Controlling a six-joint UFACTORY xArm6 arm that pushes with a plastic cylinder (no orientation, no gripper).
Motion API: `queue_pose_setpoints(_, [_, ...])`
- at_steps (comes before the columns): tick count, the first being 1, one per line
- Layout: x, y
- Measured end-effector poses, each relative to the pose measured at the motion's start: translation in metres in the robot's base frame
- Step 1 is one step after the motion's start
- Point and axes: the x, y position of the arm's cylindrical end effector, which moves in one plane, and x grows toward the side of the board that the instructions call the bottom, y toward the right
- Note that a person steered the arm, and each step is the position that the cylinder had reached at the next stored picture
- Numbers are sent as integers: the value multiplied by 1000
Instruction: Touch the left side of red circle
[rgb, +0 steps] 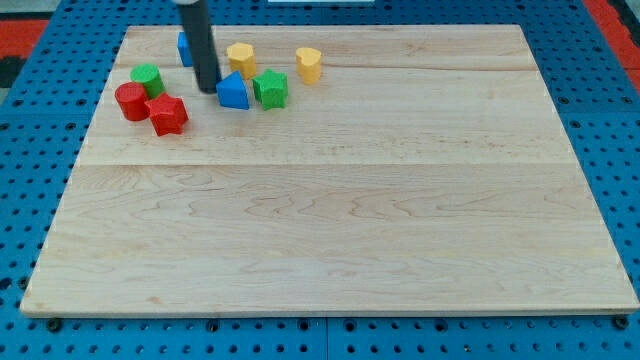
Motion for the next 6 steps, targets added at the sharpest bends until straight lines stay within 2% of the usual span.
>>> queue_pose_setpoints(1, [60,-2])
queue_pose_setpoints(2, [101,-62])
queue_pose_setpoints(3, [74,-149])
queue_pose_setpoints(4, [22,-116])
queue_pose_setpoints(5, [0,-85])
queue_pose_setpoints(6, [-26,-116])
